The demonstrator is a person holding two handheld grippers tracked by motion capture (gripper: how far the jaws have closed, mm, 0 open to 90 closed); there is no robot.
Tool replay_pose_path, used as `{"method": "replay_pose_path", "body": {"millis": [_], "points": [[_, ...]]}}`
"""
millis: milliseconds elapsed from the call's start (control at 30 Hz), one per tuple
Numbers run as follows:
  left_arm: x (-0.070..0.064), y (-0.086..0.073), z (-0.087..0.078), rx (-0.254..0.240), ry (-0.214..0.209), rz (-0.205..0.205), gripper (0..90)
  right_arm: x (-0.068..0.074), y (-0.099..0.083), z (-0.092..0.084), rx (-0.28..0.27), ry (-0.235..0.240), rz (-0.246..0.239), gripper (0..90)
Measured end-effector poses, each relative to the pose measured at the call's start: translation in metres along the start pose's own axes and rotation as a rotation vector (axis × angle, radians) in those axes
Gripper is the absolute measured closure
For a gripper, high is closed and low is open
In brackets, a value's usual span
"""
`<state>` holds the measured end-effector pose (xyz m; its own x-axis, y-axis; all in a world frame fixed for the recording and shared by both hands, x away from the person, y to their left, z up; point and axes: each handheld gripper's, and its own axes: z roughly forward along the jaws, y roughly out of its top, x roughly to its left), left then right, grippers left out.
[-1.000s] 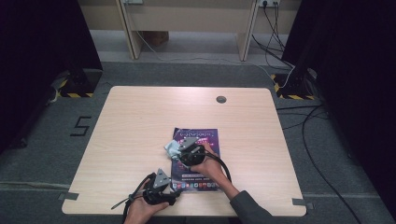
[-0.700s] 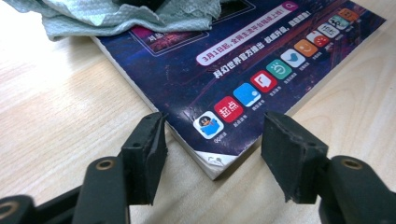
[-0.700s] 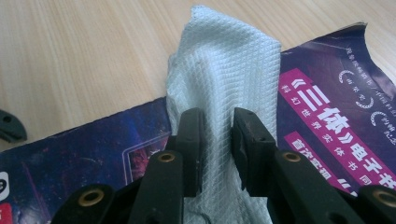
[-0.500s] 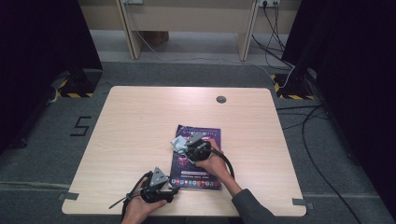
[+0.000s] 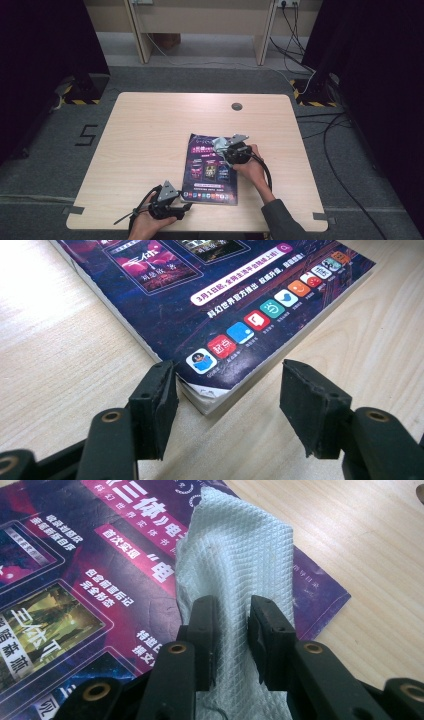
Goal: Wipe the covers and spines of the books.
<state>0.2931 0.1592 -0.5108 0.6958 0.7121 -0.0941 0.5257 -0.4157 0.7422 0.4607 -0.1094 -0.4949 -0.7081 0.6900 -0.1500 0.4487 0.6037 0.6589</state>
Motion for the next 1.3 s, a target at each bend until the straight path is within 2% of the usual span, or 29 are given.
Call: {"method": "replay_pose_path", "body": {"millis": [133,233,333,433,467,567,667,767,867,933,967,1067,1100,1200,1267,1300], "points": [[0.0,-0.002,0.002,0.012,-0.011,0.001,41.3,-0.002,0.001,0.0,0.001,0.007,0.002,72.7],[-0.007,0.0,0.005,0.009,-0.033,0.006,43.0,-0.004,0.001,0.002,-0.006,0.003,0.001,72.6],[-0.012,0.001,0.007,0.018,-0.012,0.038,42.6,-0.005,0.0,0.002,-0.008,-0.004,0.009,72.6],[-0.006,0.001,0.006,0.012,-0.015,0.013,41.8,-0.001,0.001,0.002,0.0,-0.024,-0.008,73.8],[-0.003,0.001,0.005,0.006,-0.018,-0.007,41.0,0.002,0.002,0.001,0.004,-0.025,-0.016,73.8],[0.0,0.001,0.0,-0.014,-0.029,-0.042,35.8,0.015,0.004,0.0,-0.003,0.027,-0.024,73.4],[0.002,0.0,-0.006,-0.012,-0.03,-0.036,32.0,0.037,0.01,0.001,-0.01,0.081,-0.069,73.0],[0.003,-0.002,-0.009,0.017,-0.007,-0.032,26.7,0.056,0.014,0.003,-0.028,0.15,-0.078,71.2],[0.006,-0.003,-0.012,0.024,0.002,-0.032,24.9,0.075,0.017,0.002,-0.027,0.178,-0.129,72.3],[0.011,-0.003,-0.016,0.023,0.016,-0.047,22.9,0.082,0.018,0.001,-0.028,0.18,-0.151,73.3],[0.014,-0.004,-0.018,0.025,0.027,-0.053,22.3,0.083,0.018,0.001,-0.029,0.177,-0.163,73.4],[0.027,-0.005,-0.024,0.025,0.074,-0.08,20.8,0.078,0.017,0.002,-0.036,0.197,-0.148,74.7],[0.032,-0.006,-0.026,0.032,0.094,-0.089,20.3,0.076,0.017,0.001,-0.027,0.19,-0.149,74.7],[0.043,-0.009,-0.031,0.035,0.119,-0.106,20.0,0.063,0.012,-0.003,-0.006,0.128,-0.142,74.5],[0.049,-0.011,-0.033,0.043,0.136,-0.121,19.8,0.046,0.005,-0.007,0.007,0.1,-0.096,74.4],[0.054,-0.013,-0.034,0.058,0.162,-0.114,19.5,0.039,0.002,-0.008,0.009,0.076,-0.08,74.4]]}}
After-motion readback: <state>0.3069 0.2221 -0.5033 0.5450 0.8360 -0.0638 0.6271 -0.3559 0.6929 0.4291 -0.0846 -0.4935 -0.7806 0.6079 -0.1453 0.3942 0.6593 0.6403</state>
